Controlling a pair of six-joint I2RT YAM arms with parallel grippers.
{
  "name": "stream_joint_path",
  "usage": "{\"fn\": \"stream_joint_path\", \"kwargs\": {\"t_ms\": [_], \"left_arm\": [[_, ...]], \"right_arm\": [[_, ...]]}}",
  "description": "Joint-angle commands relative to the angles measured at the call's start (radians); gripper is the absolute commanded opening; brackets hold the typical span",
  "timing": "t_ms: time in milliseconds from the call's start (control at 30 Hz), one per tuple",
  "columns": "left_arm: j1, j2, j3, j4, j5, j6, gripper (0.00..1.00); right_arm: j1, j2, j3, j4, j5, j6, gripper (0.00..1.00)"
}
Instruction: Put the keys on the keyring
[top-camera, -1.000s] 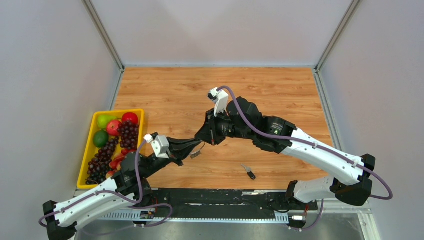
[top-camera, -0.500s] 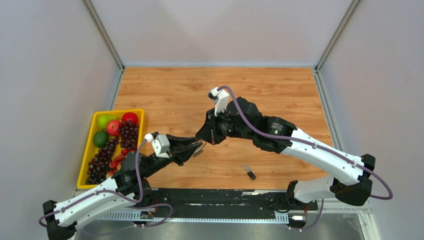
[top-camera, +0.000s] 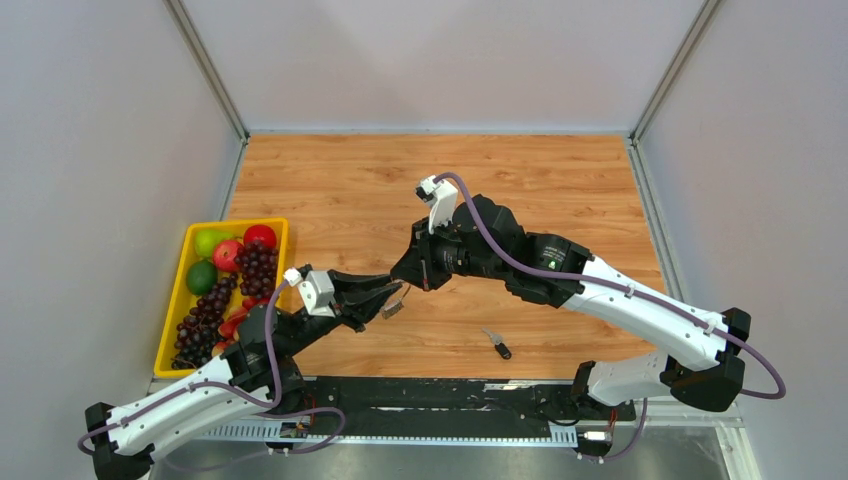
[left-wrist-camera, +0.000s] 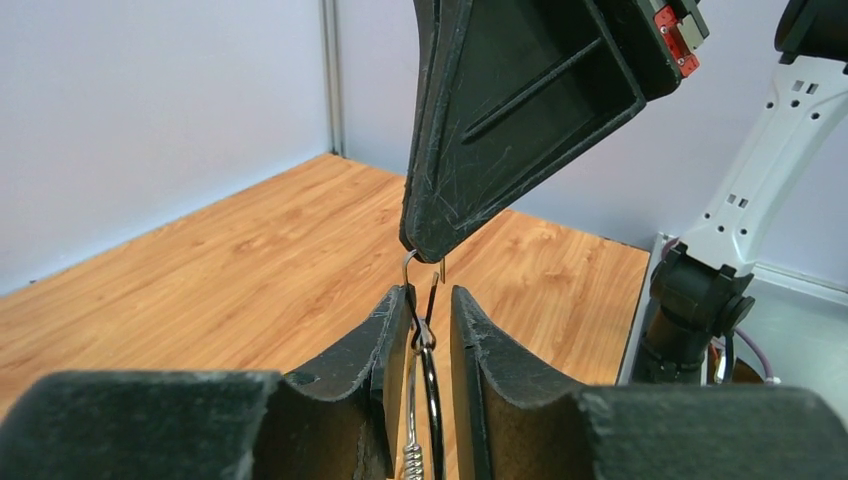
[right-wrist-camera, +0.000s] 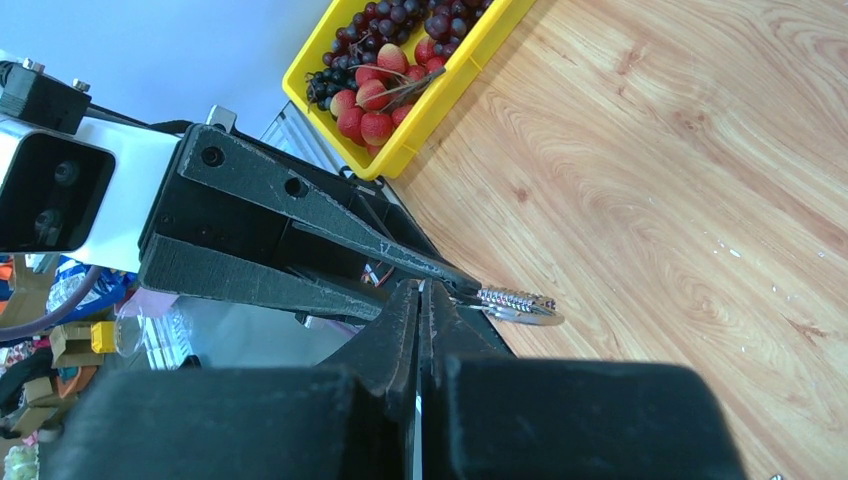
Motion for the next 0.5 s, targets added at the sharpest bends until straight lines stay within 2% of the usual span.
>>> {"fn": "stream_joint_path", "kwargs": {"t_ms": [0, 33, 100, 467], "left_arm": [[-0.004, 0.003, 0.026, 0.034, 0.008, 0.007, 0.25], [-0.004, 0.004, 0.027, 0.033, 0.010, 0.009, 0.14], [-0.004, 0.012, 0.031, 0.027, 0.006, 0.011, 0.02], [-0.004, 0.014, 0.037, 0.002, -0.022, 0.011, 0.00]], "right_arm": [[0.010, -0.007, 0.045, 0.034, 0.012, 0.000, 0.00], [0.011, -0.006, 0.044, 0.035, 0.012, 0.001, 0.00], [0.012, -0.004, 0.045, 0.034, 0.011, 0.001, 0.00], [0.014, -0.014, 0.038, 0.034, 0.015, 0.001, 0.00]]}}
